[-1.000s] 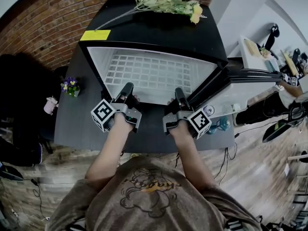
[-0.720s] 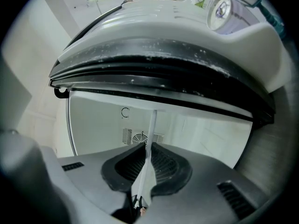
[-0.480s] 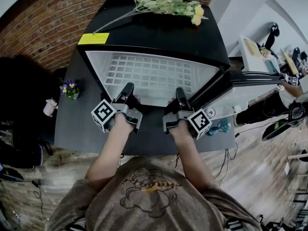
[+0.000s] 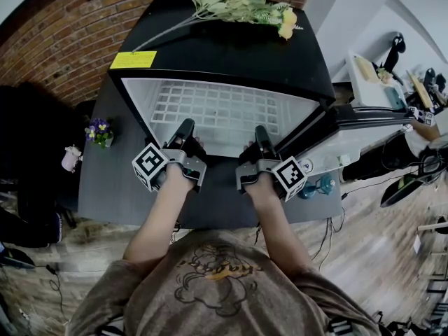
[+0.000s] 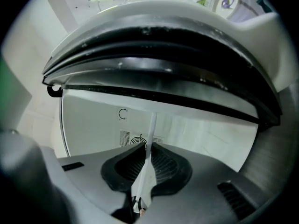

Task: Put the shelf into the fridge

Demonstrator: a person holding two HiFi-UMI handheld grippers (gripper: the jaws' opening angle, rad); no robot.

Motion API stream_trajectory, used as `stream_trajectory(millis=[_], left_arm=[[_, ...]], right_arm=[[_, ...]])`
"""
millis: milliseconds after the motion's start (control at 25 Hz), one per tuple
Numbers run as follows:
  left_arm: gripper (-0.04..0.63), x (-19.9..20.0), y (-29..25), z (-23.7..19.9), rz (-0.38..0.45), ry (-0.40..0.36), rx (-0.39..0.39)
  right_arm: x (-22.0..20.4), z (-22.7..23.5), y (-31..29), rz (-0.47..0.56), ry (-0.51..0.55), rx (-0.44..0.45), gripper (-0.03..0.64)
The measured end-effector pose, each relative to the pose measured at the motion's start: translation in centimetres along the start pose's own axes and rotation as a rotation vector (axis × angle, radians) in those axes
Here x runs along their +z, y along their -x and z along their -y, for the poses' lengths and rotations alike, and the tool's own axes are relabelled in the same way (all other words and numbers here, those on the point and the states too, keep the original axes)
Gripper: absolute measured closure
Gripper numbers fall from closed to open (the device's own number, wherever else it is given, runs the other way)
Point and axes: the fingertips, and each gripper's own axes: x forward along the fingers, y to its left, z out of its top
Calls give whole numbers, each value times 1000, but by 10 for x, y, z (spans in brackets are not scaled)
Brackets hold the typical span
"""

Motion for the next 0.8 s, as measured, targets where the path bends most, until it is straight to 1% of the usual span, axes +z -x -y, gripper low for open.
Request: stream_trajectory(millis=[120, 280, 440, 560, 800], left_arm=[[548, 1, -2, 0, -2, -4, -2], [548, 2, -10, 1, -5, 1, -5], [548, 5, -17, -1, -6, 0, -9], [548, 6, -20, 0, -12, -5, -10], [547, 9, -26, -1, -14, -16, -12]], right_arm=[[1, -1, -3, 5, -4, 7, 578], [4, 1, -8, 9, 16, -7, 578], [6, 0, -16, 14, 17, 6, 578], [7, 0, -18, 15, 45, -11, 578], [8, -2, -25, 25, 35, 13, 578]])
